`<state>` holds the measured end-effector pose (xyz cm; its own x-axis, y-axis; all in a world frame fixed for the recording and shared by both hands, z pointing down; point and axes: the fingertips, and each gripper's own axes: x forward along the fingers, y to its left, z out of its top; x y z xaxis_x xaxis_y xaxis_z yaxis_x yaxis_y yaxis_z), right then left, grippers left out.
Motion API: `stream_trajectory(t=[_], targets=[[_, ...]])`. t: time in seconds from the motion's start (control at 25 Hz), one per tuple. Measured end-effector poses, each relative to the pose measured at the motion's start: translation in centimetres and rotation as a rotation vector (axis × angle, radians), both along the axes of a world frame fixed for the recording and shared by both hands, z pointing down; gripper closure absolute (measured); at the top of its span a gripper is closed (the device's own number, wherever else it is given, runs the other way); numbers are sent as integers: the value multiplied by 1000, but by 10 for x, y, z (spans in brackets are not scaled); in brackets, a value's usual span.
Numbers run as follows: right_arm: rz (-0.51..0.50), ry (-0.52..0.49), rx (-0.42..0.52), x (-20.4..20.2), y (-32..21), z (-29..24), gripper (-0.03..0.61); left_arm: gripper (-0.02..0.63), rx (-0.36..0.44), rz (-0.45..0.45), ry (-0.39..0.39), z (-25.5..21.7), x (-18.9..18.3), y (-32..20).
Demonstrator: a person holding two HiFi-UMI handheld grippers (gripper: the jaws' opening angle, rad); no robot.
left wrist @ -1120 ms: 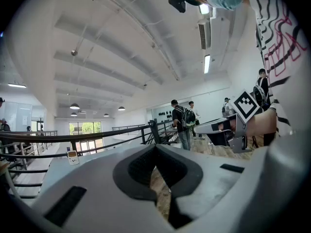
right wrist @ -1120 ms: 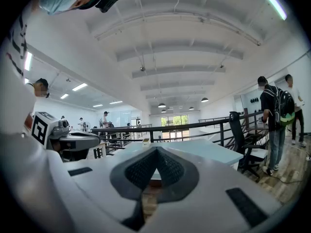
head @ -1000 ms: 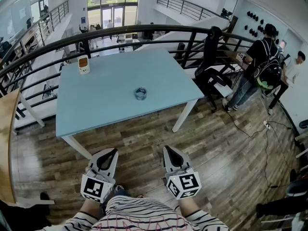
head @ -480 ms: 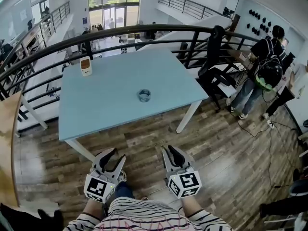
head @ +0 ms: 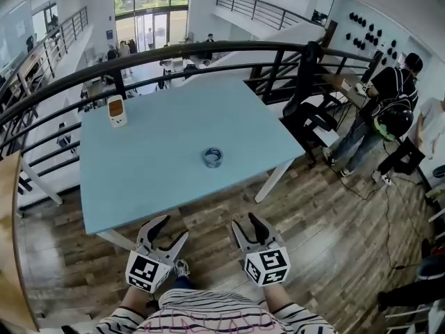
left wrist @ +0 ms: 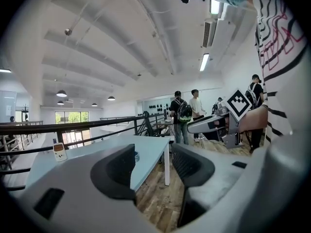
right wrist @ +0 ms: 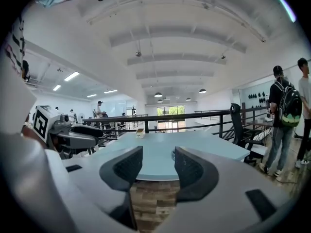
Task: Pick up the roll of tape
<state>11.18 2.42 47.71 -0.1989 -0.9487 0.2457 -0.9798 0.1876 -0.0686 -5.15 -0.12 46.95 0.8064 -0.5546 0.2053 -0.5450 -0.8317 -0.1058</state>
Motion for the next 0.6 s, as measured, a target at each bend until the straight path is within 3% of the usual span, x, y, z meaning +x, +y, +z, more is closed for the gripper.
stream_trajectory(t=[0.6], targets=[[70,29,-68,-45,-138,22,379,399,4,105,-26,-1,-45,-130]])
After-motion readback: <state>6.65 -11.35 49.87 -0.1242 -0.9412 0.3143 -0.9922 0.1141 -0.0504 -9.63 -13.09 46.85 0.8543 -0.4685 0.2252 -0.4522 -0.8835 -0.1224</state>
